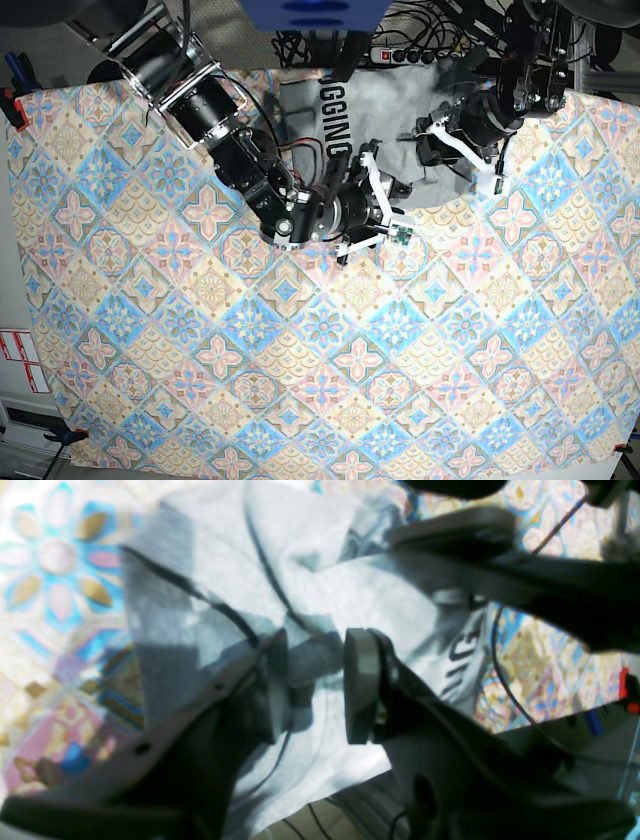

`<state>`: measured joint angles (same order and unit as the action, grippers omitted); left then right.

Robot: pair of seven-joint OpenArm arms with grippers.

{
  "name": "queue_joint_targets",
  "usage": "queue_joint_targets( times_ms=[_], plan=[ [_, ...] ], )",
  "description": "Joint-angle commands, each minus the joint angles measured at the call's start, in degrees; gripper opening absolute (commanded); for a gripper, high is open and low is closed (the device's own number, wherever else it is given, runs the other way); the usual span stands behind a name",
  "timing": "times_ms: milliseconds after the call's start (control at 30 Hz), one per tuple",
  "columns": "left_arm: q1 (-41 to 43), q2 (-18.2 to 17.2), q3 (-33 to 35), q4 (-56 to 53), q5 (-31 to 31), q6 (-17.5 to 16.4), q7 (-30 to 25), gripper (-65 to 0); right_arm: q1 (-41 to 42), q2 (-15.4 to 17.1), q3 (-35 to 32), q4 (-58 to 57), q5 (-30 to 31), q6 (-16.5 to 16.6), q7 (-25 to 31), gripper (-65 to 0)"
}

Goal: Fold the T-shirt properly
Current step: 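Grasp the bundle with both grippers and lift it off the border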

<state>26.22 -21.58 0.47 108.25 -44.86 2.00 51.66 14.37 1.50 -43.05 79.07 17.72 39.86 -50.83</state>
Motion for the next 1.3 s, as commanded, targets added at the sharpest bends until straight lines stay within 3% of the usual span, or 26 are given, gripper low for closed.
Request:
queue_joint_targets(
  times_ms=[0,200,700,867,1100,1267],
  plan=[
    [-0.68,-0.61,-0.16,0.02,-0.19,-0.11,-0.19,-46.3,0.79,-0.57,0.89,0.98,0.7,0.14,0.94,-44.1],
    [-0.68,-0.79,-0.16,-0.33,-0.28,-0.11,-0.01,-46.6,0.79,1.45,1.6,0.98,0.7,0.14,0.85,-44.1],
    [1.17,-0.88,-0.51,-0.69,1.39,-0.11,-0.45,-46.6,0.88,1.62,1.6,0.98,0.7,0.14,0.94,-44.1],
    [-1.82,1.5,-0.07,-2.8,5.87,-0.11,-0.01,-46.5,1.15,1.62,1.6,0.89,0.7,0.14,0.94,-44.1],
    [-3.76,2.64,0.54,-7.02,6.49,-0.11,-0.36,-47.0,1.15,1.71,1.68,0.89,0.7,0.14,0.94,-44.1],
    [-3.23,2.2,1.07,-2.53,6.49,-0.2,-0.45,-55.9,1.15,1.8,1.86,0.8,0.7,0.14,1.03,-44.1]
  ],
)
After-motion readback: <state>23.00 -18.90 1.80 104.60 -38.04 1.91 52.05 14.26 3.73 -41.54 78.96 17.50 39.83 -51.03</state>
